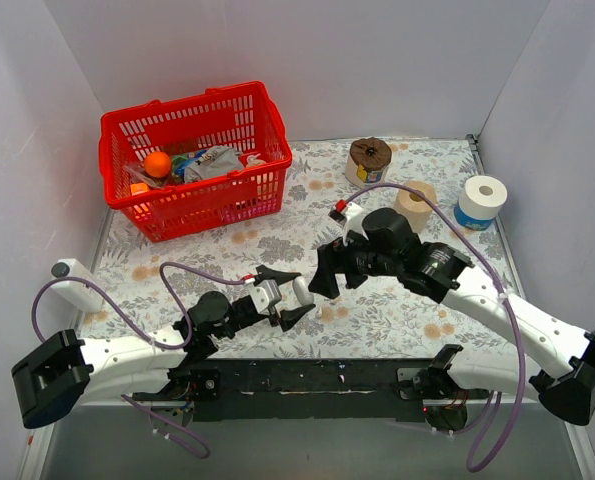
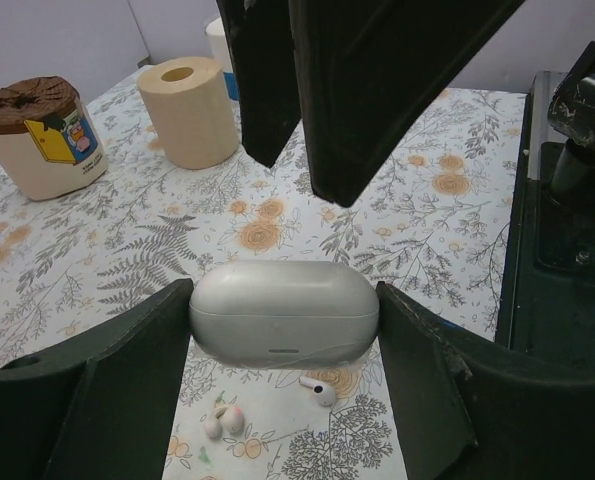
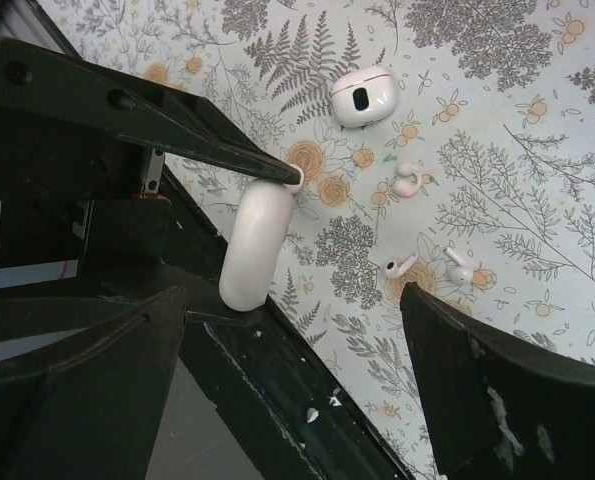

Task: Insert the wireless bluetooth earbuds into the charging case
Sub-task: Open the charging case.

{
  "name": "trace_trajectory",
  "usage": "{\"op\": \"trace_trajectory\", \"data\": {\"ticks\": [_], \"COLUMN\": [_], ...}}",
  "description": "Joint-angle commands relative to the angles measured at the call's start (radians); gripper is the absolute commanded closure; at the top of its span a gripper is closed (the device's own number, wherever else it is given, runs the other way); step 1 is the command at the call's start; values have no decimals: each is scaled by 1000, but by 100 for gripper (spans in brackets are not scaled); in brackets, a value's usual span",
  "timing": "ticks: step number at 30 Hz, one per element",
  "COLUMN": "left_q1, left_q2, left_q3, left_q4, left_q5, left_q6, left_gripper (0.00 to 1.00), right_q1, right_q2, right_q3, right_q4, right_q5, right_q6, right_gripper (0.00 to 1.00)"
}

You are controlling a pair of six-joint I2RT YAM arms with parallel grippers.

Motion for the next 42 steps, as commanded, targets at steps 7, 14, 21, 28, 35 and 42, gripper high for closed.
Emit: {"op": "trace_trajectory", "data": {"ticks": [7,14,21,28,35,42], "left_q1": [-1,-1,-3,-4,-4,-4], "left_q2": [-3,-17,-42,-52,-62,-66], "left_q3": [44,47,36,36,33,32], "left_q4": [1,-11,-17,-22,-31,-34], "left_q5": [-19,-8,-13,-18,-27,-39], "left_q6": [20,22,18,18,18,14], "left_gripper": [100,100,100,100,100,100], "right_q1": [89,97,97,96,79,56], "right_q2": [96,122,110,96,65,41], "right_q3": [52,38,26,18,4,-14], "right_q4": [33,52,47,27,18,10], "right_q5": [93,120,160,195,237,263], "right_q6": [24,41,50,65,73,87], "right_gripper": [4,5,7,7,7,8]}}
